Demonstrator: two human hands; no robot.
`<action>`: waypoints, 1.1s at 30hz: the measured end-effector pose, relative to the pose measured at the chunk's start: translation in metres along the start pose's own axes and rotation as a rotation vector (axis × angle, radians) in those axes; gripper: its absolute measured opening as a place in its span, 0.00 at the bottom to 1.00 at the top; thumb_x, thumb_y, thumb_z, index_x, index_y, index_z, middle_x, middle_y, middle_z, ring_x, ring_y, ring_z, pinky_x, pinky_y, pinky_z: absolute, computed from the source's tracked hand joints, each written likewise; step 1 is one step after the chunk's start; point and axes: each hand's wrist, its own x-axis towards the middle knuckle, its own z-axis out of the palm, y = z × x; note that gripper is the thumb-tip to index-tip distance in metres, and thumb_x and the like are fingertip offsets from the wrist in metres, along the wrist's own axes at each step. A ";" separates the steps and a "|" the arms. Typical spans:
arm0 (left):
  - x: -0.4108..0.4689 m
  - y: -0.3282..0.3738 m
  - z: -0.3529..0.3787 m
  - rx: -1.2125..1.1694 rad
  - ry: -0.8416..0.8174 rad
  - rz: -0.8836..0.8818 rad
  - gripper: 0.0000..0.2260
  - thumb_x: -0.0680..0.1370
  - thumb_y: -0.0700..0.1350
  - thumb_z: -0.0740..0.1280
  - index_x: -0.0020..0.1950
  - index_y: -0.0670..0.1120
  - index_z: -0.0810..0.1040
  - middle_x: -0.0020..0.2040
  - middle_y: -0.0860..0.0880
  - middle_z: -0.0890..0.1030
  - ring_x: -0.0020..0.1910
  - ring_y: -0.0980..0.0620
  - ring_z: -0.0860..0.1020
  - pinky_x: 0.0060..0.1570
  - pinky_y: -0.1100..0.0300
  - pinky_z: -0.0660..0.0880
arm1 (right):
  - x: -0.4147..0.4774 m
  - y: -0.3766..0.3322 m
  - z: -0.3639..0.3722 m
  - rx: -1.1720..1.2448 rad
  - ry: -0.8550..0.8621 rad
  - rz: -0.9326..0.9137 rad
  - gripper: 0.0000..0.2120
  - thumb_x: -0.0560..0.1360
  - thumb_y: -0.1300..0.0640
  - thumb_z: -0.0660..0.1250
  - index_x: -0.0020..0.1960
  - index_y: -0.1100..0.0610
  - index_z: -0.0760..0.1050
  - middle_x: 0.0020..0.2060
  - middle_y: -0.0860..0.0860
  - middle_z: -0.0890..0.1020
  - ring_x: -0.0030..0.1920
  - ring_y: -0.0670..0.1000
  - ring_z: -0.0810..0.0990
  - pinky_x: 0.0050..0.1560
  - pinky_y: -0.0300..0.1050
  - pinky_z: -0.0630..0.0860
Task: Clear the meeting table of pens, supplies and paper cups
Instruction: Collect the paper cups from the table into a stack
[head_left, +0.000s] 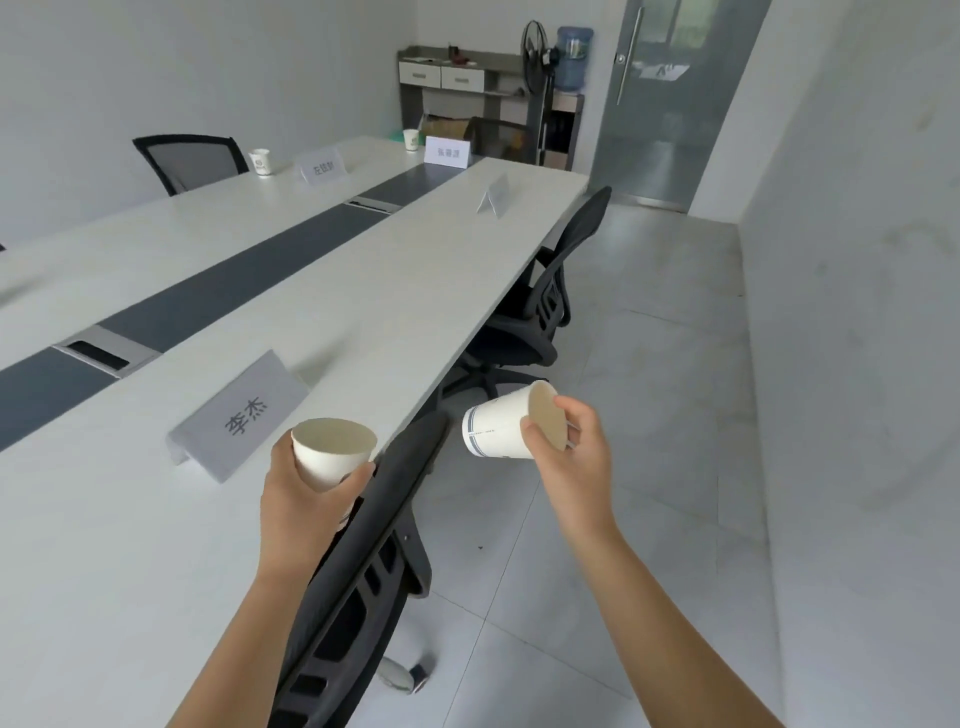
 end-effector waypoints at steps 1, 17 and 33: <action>0.002 -0.004 0.003 0.003 0.032 -0.028 0.29 0.68 0.42 0.74 0.65 0.45 0.65 0.54 0.49 0.73 0.51 0.48 0.72 0.49 0.55 0.71 | 0.008 0.006 0.001 -0.018 -0.004 0.009 0.19 0.64 0.50 0.69 0.54 0.50 0.72 0.54 0.47 0.77 0.58 0.49 0.75 0.58 0.46 0.74; 0.071 -0.057 -0.025 0.039 0.456 -0.350 0.35 0.67 0.44 0.75 0.69 0.52 0.62 0.62 0.43 0.72 0.62 0.39 0.69 0.61 0.40 0.69 | 0.114 0.042 0.136 -0.395 -0.359 -0.251 0.21 0.68 0.60 0.71 0.60 0.58 0.72 0.55 0.51 0.74 0.56 0.49 0.69 0.54 0.32 0.61; 0.099 -0.075 -0.023 0.134 0.603 -0.463 0.34 0.67 0.41 0.74 0.69 0.49 0.62 0.62 0.42 0.72 0.62 0.40 0.66 0.61 0.46 0.66 | 0.178 0.095 0.258 -0.729 -0.897 -0.250 0.28 0.71 0.54 0.69 0.67 0.57 0.63 0.67 0.55 0.65 0.64 0.58 0.67 0.58 0.48 0.69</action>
